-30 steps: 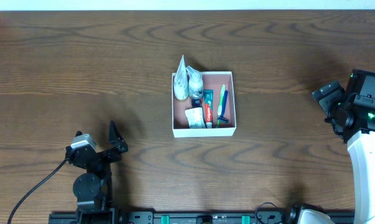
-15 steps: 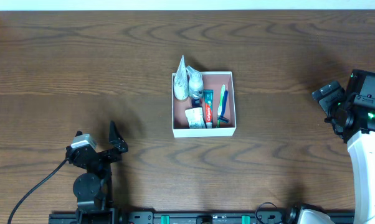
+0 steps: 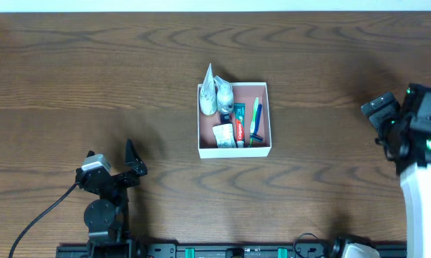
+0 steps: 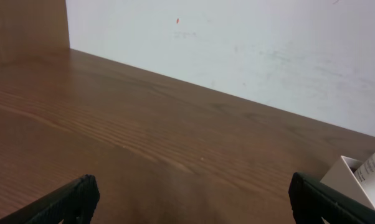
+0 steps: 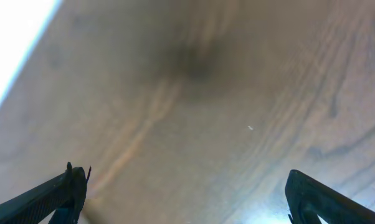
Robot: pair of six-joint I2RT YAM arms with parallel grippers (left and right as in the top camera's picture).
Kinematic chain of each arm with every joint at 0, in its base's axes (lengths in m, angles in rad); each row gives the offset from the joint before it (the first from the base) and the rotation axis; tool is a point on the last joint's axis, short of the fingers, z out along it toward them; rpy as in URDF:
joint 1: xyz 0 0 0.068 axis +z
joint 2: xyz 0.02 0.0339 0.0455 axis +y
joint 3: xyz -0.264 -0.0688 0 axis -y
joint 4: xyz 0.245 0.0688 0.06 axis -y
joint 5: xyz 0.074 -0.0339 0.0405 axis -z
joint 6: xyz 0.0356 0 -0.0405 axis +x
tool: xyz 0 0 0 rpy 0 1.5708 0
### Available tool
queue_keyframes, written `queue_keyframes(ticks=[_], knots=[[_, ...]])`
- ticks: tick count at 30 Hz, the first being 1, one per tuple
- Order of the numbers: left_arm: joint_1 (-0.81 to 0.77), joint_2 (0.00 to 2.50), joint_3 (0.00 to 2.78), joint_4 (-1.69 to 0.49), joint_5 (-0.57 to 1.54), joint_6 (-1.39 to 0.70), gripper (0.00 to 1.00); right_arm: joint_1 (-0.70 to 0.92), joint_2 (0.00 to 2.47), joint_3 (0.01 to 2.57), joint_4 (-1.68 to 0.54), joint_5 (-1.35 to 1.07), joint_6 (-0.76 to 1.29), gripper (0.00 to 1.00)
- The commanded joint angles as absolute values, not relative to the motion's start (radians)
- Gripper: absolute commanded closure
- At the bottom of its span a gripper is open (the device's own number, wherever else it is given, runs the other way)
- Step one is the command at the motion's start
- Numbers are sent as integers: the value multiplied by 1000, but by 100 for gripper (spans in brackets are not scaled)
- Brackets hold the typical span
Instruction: Pack container
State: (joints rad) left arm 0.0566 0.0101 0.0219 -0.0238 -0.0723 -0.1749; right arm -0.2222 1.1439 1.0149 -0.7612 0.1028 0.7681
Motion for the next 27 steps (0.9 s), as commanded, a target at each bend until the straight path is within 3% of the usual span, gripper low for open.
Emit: queue_keyframes(ticks=[1, 8, 15, 22, 27], knots=[[62, 4, 4, -67, -67, -154, 2, -159, 986, 1025, -760, 104, 754, 1], [62, 4, 4, -67, -67, -154, 2, -64, 726, 1007, -833, 192, 695, 1], [62, 4, 4, -67, -67, -154, 2, -59, 498, 870, -809, 172, 452, 1], [62, 5, 4, -67, -67, -154, 2, -59, 290, 603, -545, -108, 81, 1], [62, 5, 4, -67, -67, -154, 2, -59, 171, 418, -374, -218, -39, 1]])
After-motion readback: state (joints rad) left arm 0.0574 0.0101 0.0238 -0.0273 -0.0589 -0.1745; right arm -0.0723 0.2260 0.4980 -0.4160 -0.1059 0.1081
